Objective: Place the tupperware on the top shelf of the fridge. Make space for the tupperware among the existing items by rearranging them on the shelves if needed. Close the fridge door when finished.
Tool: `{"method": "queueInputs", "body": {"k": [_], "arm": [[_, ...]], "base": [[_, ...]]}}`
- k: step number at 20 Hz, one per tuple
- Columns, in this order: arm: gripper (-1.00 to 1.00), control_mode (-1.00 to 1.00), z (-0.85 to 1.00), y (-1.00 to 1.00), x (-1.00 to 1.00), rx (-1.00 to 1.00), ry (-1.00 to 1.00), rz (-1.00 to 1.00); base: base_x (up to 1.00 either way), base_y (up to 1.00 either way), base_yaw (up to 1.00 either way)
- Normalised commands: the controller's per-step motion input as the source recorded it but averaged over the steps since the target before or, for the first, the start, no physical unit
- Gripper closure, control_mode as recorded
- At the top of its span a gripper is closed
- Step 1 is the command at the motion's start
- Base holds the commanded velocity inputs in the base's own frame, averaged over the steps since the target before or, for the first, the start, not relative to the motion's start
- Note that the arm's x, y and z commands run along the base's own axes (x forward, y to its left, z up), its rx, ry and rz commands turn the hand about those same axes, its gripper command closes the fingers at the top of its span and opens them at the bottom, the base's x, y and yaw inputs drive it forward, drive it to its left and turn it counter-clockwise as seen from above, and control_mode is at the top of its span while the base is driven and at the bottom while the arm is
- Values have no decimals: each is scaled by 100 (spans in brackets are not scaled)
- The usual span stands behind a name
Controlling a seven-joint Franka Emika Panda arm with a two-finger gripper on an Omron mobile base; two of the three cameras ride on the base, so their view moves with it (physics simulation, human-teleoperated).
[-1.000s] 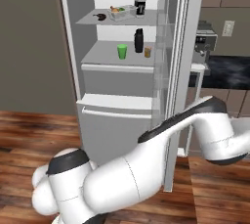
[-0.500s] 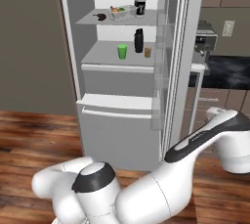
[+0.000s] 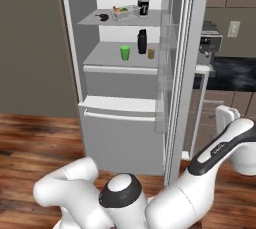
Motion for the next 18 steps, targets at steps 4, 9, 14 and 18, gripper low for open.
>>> {"method": "queueInputs", "body": {"k": [4,9,14,18], "arm": [[-100,-100,-9,18,49,21,0,11],[-100,-100,-12,53,30,13,6,20],[-100,-100,-18,81,5,6,1,27],[-100,-100,-25,96,0,1,-4,28]], "base": [[0,0,0],[0,0,0],[0,0,0],[0,0,0]]}}
